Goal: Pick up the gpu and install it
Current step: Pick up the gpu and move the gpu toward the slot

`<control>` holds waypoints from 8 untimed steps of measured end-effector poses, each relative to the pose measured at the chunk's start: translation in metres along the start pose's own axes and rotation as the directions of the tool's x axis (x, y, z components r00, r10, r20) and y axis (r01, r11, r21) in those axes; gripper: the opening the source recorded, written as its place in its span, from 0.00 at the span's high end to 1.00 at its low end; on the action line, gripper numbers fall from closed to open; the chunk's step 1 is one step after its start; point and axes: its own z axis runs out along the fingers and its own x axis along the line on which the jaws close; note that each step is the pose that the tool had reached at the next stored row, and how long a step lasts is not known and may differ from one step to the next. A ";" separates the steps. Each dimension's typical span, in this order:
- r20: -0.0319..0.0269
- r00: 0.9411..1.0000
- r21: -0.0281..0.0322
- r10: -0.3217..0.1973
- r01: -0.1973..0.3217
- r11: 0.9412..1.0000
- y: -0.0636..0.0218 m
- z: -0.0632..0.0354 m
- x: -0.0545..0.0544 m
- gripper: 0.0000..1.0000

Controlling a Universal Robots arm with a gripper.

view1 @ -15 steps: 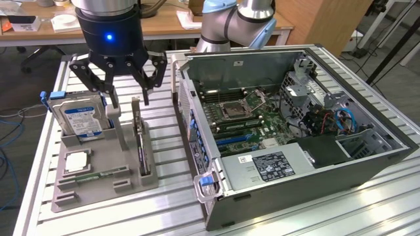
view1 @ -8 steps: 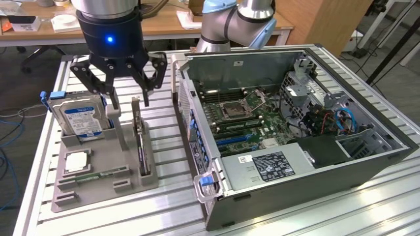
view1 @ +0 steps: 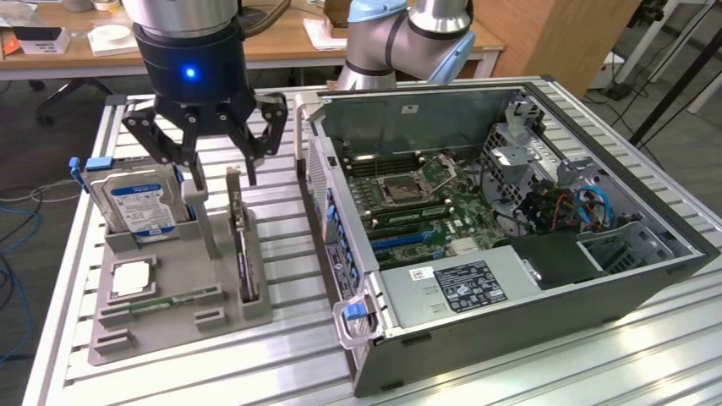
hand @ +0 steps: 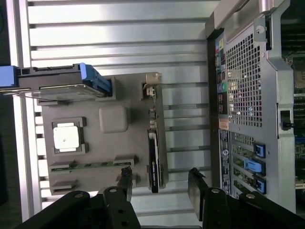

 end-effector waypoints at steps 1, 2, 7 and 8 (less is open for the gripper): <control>0.000 1.000 0.000 0.000 0.000 1.000 0.0000 0.0004 0.000 0.41; 0.000 1.000 0.000 0.000 0.000 1.000 -0.0001 0.0009 0.000 0.41; 0.000 1.000 0.000 -0.001 0.001 1.000 -0.0001 0.0028 0.000 0.41; 0.000 1.000 0.000 -0.001 0.001 1.000 -0.0002 0.0032 0.000 0.41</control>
